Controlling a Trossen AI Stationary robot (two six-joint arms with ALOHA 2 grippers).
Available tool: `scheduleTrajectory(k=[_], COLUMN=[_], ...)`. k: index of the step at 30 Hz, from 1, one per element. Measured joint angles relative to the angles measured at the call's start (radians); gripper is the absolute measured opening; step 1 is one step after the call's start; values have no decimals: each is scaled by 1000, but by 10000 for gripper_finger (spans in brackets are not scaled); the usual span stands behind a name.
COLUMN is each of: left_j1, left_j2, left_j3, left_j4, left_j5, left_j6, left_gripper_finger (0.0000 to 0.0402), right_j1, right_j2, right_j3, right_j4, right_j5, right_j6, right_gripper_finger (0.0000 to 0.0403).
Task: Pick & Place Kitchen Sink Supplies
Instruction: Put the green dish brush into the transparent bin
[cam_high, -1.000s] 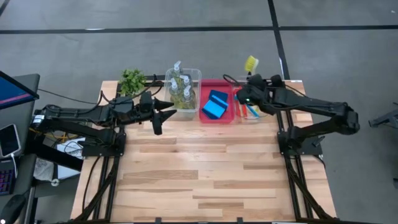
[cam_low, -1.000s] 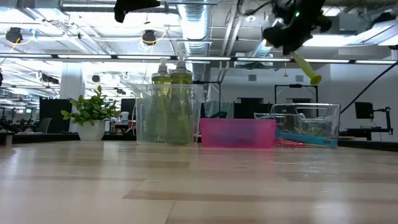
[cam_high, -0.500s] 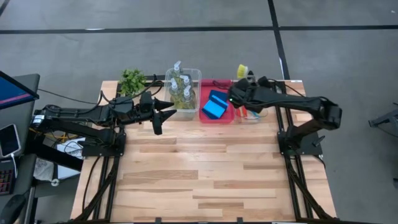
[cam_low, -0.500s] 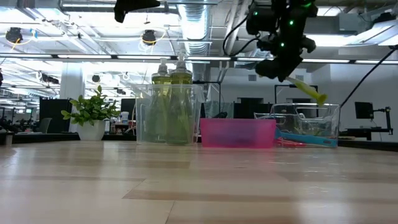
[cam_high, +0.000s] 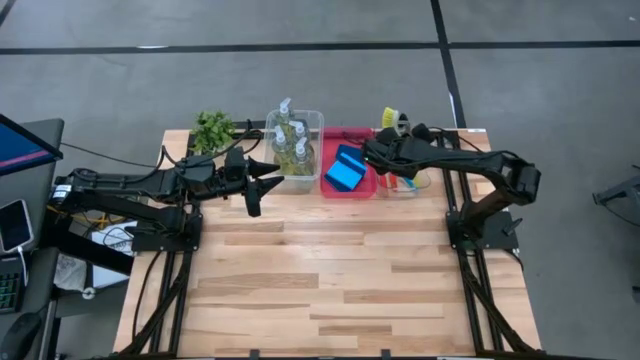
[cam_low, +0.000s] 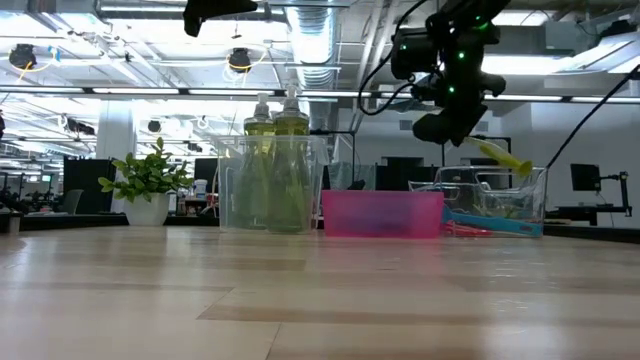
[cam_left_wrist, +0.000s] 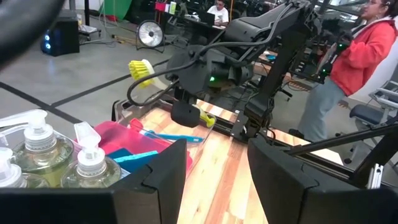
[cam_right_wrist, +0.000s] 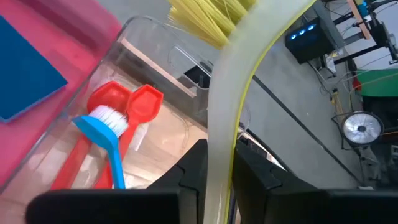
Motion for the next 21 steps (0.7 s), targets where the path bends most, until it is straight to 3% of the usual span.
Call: scheduleTrajectory(k=[21], left_j1=[0], left_j2=[0], left_j3=[0], left_j4=[-4], left_j5=[0], left_j6=[23], left_gripper_finger=[172], right_j1=[-1], right_j2=[0], right_j3=[0], right_j4=[-24], right_j5=[-35], right_j6=[0], right_gripper_finger=[59])
